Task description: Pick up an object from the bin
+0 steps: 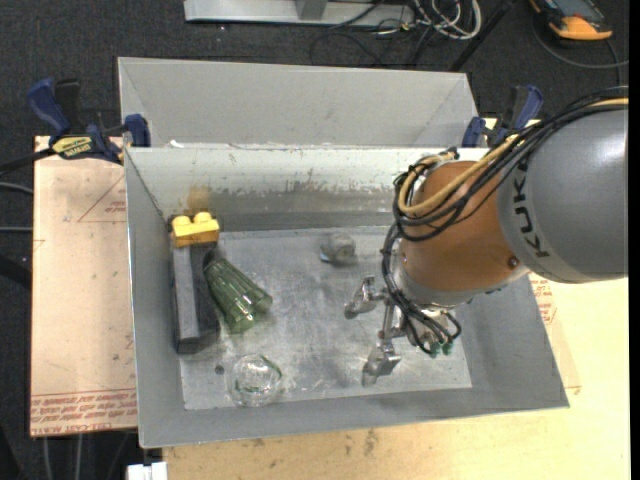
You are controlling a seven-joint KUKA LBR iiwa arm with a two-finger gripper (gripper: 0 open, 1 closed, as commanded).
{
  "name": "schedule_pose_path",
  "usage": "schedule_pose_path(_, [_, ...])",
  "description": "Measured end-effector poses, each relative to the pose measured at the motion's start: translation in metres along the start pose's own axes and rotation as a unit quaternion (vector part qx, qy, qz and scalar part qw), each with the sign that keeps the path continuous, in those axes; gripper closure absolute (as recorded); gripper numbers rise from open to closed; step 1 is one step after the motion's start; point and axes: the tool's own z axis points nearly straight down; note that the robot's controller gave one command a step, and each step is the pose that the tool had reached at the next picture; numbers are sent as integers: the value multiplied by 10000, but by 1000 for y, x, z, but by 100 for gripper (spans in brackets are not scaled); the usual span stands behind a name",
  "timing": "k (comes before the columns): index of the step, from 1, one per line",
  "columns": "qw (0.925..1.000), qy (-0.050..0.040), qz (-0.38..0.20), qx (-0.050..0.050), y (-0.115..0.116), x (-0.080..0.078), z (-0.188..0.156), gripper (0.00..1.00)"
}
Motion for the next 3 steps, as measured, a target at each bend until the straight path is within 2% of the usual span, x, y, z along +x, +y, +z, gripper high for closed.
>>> schedule_pose_path(1, [10000,-41,90,-1,15,-22,-63,0])
schedule_pose_path(2, [9995,-146,-265,9,52,-41,-59,0])
schedule_pose_path(3, [9969,23,-789,2,79,-75,-41,0])
